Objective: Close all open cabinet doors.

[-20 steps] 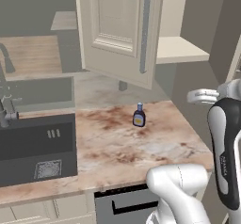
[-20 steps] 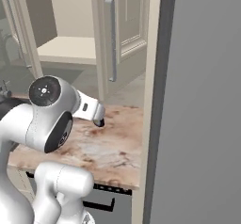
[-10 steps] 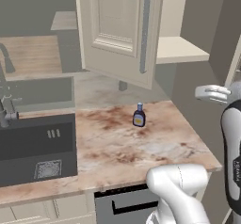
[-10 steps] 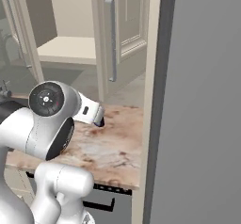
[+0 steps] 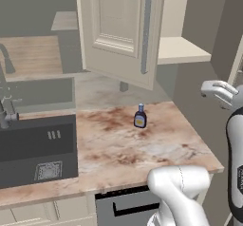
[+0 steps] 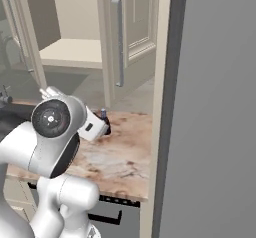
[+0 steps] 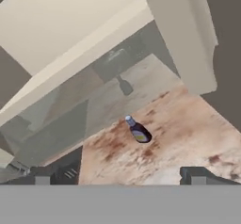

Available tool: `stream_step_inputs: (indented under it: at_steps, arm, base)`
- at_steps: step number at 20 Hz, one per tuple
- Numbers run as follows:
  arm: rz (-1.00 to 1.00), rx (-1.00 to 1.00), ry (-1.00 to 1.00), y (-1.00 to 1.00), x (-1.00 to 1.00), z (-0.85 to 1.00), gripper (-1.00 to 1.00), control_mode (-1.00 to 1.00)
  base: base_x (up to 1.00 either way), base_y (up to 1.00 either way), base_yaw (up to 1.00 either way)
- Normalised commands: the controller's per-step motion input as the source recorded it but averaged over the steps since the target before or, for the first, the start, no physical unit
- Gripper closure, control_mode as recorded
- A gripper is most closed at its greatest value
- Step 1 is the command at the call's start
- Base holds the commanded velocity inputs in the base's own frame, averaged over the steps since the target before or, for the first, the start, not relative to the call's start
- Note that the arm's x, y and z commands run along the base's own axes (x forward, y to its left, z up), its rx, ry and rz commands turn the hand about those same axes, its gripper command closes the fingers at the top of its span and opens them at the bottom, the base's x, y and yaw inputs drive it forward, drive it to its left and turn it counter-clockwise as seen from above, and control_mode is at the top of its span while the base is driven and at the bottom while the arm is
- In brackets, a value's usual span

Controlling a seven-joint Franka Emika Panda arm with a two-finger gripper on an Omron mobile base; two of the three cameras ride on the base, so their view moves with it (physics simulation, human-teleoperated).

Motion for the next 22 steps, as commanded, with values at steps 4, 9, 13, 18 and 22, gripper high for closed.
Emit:
stream_step_inputs:
  at_steps: [4, 9, 13, 18, 22]
  arm:
    - [-0.12, 0.30, 0.00, 0.00, 0.00, 0.07, -1.00, -1.00]
    - [-0.12, 0.31, 0.00, 0.00, 0.00, 0.05, -1.00, -1.00]
    - [-0.12, 0.32, 0.00, 0.00, 0.00, 0.00, -1.00, -1.00]
    - [-0.14, 0.29, 0.00, 0.01, 0.00, 0.00, -1.00, -1.00]
    - [-0.17, 0.27, 0.00, 0.04, 0.00, 0.00, -1.00, -1.00]
  base:
    - [0.00, 0.00, 0.00]
    - [0.00, 0.00, 0.00]
    - [0.00, 0.00, 0.00]
    - [0.00, 0.00, 0.00]
    - [0.00, 0.00, 0.00]
